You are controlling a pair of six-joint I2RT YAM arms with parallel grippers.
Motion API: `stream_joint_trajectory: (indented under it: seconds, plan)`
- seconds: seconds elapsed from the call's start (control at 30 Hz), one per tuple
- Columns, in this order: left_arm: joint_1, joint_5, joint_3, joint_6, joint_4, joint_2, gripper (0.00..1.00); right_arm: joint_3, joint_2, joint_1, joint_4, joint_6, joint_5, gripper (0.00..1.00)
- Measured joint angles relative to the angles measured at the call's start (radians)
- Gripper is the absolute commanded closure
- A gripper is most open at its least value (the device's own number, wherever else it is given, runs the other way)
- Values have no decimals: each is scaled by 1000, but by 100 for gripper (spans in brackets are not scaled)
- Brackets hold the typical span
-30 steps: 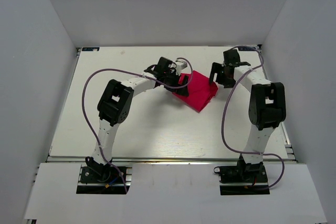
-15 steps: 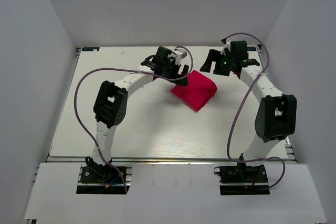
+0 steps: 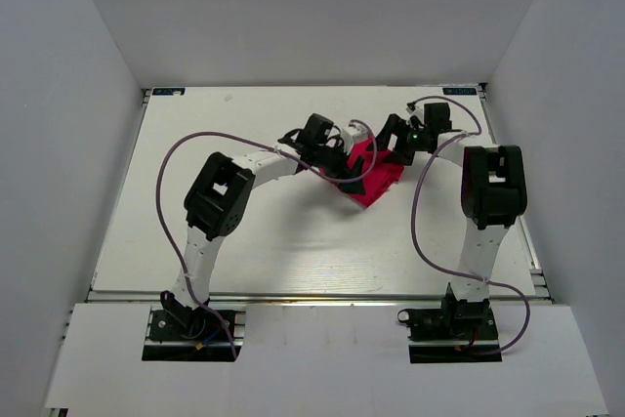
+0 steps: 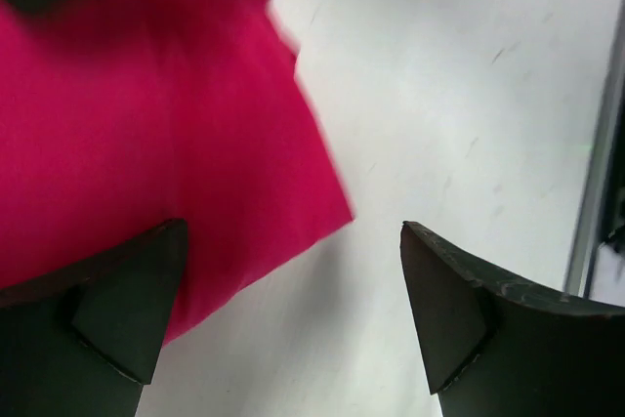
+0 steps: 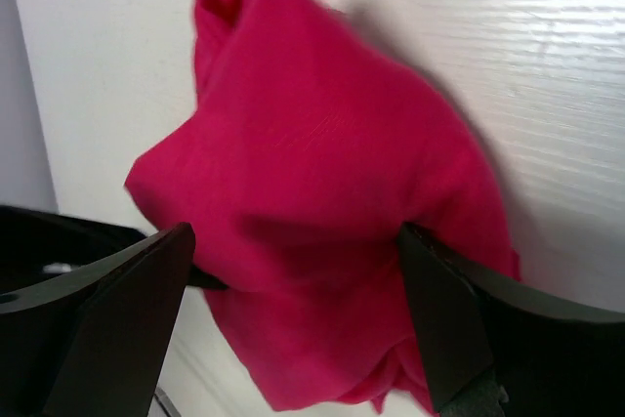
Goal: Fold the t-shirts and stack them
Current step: Put the neatly folded tshirt into the corner of the board with the left arm
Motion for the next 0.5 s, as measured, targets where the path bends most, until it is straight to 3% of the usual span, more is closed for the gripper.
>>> stream_joint_trajectory:
  seconds: [0.27, 0.5]
  plan:
    - [35, 105, -82, -12, 106, 66, 0, -6, 83, -50, 106, 40, -151, 10]
    - [32, 100, -133, -10, 147, 34, 0, 47, 87, -39, 34, -31, -136, 10]
